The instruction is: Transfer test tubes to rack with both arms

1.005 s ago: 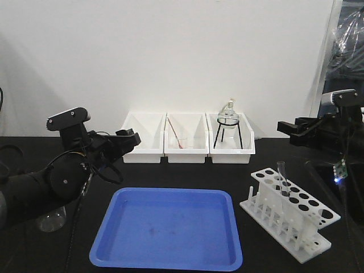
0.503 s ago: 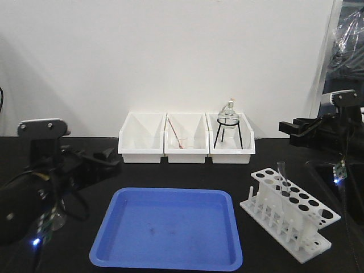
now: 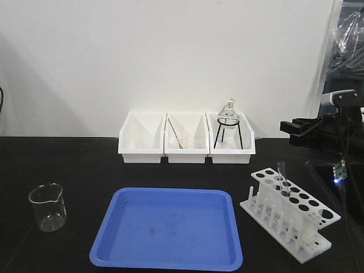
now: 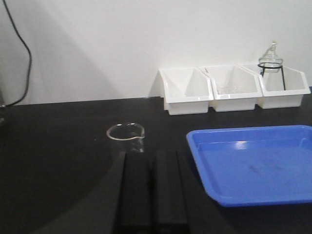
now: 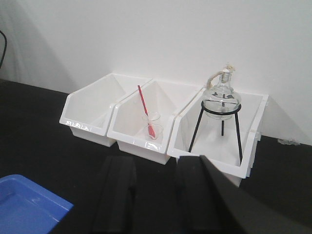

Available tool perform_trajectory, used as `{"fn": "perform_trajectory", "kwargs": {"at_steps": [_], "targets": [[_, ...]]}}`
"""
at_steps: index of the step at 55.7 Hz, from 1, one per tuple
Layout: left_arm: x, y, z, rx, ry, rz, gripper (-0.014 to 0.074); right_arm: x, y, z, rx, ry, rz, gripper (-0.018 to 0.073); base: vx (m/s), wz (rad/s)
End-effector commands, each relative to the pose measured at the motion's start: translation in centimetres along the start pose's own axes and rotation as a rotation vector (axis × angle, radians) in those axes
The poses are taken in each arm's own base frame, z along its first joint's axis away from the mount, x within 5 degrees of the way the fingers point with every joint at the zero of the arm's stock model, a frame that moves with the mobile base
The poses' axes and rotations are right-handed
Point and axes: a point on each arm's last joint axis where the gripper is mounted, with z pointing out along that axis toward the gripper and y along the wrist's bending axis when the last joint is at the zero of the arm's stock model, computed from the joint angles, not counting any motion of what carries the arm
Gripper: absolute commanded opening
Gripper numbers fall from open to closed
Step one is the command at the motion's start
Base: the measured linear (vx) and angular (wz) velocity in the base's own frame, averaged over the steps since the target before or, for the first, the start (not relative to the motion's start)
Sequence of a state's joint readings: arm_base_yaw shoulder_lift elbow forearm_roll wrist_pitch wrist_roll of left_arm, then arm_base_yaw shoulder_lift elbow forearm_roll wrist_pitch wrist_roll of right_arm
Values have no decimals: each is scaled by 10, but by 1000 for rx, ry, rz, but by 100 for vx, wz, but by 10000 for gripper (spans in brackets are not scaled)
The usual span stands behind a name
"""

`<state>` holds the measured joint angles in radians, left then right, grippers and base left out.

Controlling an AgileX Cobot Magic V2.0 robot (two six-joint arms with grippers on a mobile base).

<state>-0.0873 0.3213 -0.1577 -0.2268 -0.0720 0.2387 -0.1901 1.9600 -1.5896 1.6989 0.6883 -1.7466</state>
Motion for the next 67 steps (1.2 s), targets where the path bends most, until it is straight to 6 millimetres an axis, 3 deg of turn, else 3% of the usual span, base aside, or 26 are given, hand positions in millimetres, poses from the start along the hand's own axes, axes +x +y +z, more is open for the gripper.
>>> {"fn": "perform_trajectory", "kwargs": {"at_steps": [1, 7, 18, 67], "targets": [[8, 3, -20, -49, -105, 37, -8, -39, 12, -14, -22, -130, 16, 288, 0, 0], [31, 3, -35, -77, -136, 33, -8, -39, 12, -14, -22, -130, 16, 288, 0, 0], [61, 4, -27, -81, 21, -92, -8, -37, 11, -13, -21, -126, 18, 288, 0, 0], [67, 3, -27, -72, 94, -105, -7, -37, 11, -13, -22, -126, 18, 288, 0, 0]]}}
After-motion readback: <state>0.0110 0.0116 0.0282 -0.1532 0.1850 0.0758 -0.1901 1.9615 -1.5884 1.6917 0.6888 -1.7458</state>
